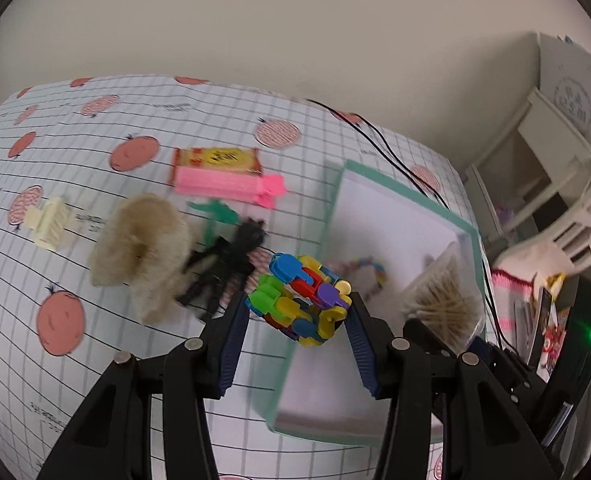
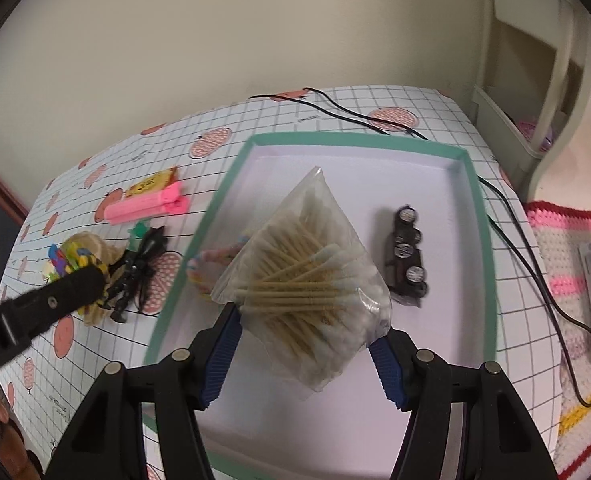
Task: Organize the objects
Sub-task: 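Carry the swab bag and clip toy over the tray with both grippers, then open the left gripper to drop the clip toy while the right releases the swab bag, then withdraw both grippers from the tray toward the lace cloth and spider, then move the left gripper to the lace cloth while the right approaches the black figure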
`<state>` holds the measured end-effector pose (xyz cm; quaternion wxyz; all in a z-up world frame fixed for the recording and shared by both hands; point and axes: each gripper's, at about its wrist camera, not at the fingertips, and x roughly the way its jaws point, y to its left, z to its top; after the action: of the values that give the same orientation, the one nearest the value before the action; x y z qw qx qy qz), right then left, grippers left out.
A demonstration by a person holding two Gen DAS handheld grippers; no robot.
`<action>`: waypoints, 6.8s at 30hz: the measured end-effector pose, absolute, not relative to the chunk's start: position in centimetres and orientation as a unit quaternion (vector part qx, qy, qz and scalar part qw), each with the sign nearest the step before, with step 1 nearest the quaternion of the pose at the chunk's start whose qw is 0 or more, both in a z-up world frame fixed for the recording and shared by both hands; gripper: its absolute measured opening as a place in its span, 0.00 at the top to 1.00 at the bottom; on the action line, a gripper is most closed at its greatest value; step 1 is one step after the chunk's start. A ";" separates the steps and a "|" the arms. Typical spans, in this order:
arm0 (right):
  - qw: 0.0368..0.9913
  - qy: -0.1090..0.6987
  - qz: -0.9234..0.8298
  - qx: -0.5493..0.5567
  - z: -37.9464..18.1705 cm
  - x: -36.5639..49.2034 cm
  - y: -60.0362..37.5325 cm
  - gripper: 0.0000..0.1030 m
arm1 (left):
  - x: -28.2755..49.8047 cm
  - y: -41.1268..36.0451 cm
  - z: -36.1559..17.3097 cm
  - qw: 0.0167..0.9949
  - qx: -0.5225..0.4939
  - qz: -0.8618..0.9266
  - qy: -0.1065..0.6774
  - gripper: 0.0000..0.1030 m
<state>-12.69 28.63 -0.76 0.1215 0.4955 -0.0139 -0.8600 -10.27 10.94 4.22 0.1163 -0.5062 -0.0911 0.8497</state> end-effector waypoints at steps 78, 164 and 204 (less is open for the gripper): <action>0.098 -0.038 -0.865 0.490 -1.0 -12.1 33.0 0.02 | -10.0 11.8 2.1 0.066 -0.513 0.853 -0.062 0.36; 0.239 0.051 -0.844 0.478 -1.2 -13.8 11.9 0.07 | -14.6 -2.6 2.1 -0.030 -0.483 0.869 -0.100 0.03; 0.265 0.065 -0.821 0.501 -4.1 -15.0 12.0 0.27 | -16.4 -0.9 -2.8 -0.038 -0.524 0.847 -0.083 0.09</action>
<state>-15.04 11.99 -4.10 0.2648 0.5008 0.0652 -0.8215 -16.36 -0.86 -2.82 -0.0377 -0.5243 -0.0835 0.8466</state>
